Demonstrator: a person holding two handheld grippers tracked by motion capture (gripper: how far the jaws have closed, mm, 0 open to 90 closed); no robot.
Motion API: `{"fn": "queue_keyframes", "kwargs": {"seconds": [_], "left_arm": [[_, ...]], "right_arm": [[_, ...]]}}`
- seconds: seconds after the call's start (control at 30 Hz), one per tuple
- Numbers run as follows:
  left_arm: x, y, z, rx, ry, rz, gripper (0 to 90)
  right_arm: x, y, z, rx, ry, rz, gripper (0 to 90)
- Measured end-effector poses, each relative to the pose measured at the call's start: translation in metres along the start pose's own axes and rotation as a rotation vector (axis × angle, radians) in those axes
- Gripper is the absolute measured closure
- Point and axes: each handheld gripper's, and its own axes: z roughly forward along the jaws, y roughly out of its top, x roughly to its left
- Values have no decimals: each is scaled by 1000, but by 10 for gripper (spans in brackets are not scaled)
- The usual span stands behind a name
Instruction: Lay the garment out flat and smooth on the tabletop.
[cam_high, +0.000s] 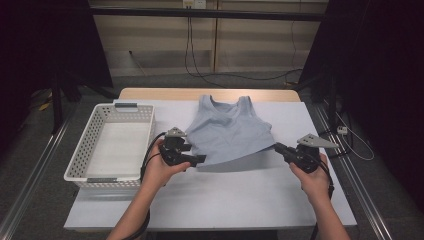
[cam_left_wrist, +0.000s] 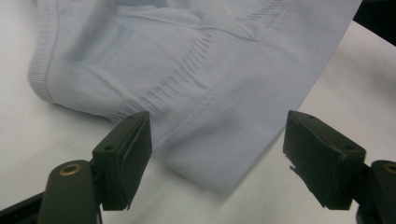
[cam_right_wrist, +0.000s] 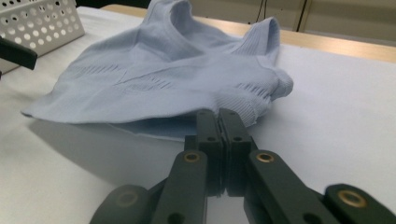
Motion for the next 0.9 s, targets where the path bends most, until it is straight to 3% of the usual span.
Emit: {"fn": "queue_keyframes", "kwargs": {"seconds": [0.1,0.33,0.6,0.77,0.9], "left_arm": [[1,0,0,0,2,-3,240],[0,0,2,3,1,1,246],[0,-1,4,4,-2,-2,252],[0,-1,5,2,-5,0,253],[1,-1,4,10,-6,3,255]], "right_arm": [[-3,-5,0,8,-8,14,889],[-4,-17,13,87,-1,-2,884],[-13,-25,16,112,-19,30,850],[-6,-25,20,122,-14,-3,635],[0,-24,22,135,-5,-26,518]]}}
